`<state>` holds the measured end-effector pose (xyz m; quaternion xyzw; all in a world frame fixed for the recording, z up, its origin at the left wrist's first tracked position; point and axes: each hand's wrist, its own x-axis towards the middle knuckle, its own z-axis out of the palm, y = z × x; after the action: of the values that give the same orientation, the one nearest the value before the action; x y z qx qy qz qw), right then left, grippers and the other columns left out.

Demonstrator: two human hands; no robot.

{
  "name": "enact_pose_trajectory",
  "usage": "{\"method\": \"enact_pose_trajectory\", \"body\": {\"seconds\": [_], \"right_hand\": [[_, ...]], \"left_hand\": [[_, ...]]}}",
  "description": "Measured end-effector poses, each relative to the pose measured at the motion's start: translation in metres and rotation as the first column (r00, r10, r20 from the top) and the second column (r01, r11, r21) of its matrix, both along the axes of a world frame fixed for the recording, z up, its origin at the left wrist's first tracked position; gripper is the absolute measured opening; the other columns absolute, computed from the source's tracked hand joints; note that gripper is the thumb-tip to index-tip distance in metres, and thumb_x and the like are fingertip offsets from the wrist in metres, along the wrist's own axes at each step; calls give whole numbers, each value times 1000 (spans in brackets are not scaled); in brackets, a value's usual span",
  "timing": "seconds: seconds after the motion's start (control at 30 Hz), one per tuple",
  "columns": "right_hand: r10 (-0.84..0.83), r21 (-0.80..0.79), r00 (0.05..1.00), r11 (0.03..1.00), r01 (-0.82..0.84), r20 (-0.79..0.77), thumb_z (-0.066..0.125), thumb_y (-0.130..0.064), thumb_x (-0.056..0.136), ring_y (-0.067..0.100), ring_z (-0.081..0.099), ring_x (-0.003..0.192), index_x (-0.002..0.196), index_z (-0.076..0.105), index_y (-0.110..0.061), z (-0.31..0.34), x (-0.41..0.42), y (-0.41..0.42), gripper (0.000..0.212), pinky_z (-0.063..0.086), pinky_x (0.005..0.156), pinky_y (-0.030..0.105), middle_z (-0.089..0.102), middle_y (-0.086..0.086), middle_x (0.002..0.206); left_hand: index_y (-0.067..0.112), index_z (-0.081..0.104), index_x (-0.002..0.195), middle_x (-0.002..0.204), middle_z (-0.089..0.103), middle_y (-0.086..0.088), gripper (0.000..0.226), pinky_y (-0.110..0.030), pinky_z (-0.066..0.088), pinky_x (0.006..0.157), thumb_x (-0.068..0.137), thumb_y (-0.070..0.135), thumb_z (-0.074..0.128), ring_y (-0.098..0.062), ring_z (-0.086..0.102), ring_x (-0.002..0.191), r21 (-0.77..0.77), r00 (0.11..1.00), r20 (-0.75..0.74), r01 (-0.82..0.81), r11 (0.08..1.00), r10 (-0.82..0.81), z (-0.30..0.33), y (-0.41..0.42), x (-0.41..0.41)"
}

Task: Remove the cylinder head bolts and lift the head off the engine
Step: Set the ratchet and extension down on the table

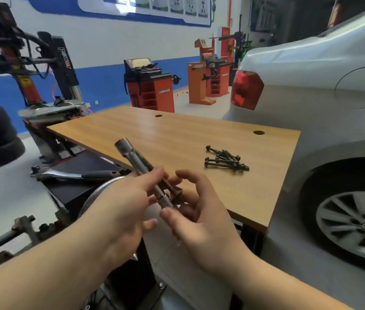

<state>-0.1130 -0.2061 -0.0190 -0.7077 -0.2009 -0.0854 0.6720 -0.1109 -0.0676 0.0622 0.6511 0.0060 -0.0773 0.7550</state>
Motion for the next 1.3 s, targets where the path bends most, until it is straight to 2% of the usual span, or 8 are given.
{"method": "enact_pose_trajectory", "body": {"seconds": [0.27,0.37,0.63,0.8,0.93,1.13,1.23,1.3], "right_hand": [[209,248,920,960,-129,-331,75,-40,80,5,48,47,122,65,-42,-3,11,-44,43,37,44,15,62,2,76],[261,289,885,945,-152,-385,76,-49,73,6,42,42,111,73,-38,-8,14,-49,39,32,39,15,57,3,74],[332,305,842,928,-212,-425,72,-57,77,5,41,39,105,77,-32,-14,29,-42,38,31,37,14,59,0,69],[296,11,869,948,-318,-397,57,-55,98,4,48,44,87,70,-32,6,54,0,29,38,43,18,61,-4,65],[154,-208,971,959,-191,-181,51,-53,104,2,55,57,91,67,-30,22,59,44,31,42,59,29,63,-11,68],[144,-431,975,901,-57,172,45,-52,107,4,58,65,98,56,-35,77,56,91,21,37,53,24,62,-10,73],[113,-662,879,704,258,463,24,-58,103,11,54,60,104,45,-30,73,49,93,34,40,49,34,56,-8,73],[96,-708,893,649,279,440,18,-63,98,6,53,56,102,40,-38,63,49,81,33,38,45,26,55,-11,68]], "left_hand": [[3,65,130,100,75,-15,30,-43,63,91,104,16,61,-28,78,96,-379,994,-77,-103,920,79,-7,-34,44],[11,62,104,72,60,-5,6,-35,59,80,106,15,59,-17,61,64,-433,993,-112,-93,896,49,-3,-45,57],[20,52,73,58,36,4,37,-30,42,67,98,39,71,-12,35,50,-460,964,-231,-227,858,131,-10,-42,73],[24,44,63,56,26,6,48,-30,39,59,102,40,68,-13,27,47,-400,922,-278,-367,840,271,-10,-9,75],[23,45,63,54,24,8,48,-28,36,53,104,37,63,-12,24,45,-421,896,-231,-443,791,379,15,28,81],[23,43,55,51,27,9,56,-23,36,45,104,43,63,-12,25,38,-563,886,-68,-414,715,459,55,83,73],[23,46,51,50,29,9,59,-22,36,50,105,40,62,-11,27,41,-628,751,-50,-537,564,659,82,142,72],[23,42,47,49,28,9,64,-22,40,53,107,39,58,-12,29,44,-645,636,-17,-597,478,771,106,205,67]]}}
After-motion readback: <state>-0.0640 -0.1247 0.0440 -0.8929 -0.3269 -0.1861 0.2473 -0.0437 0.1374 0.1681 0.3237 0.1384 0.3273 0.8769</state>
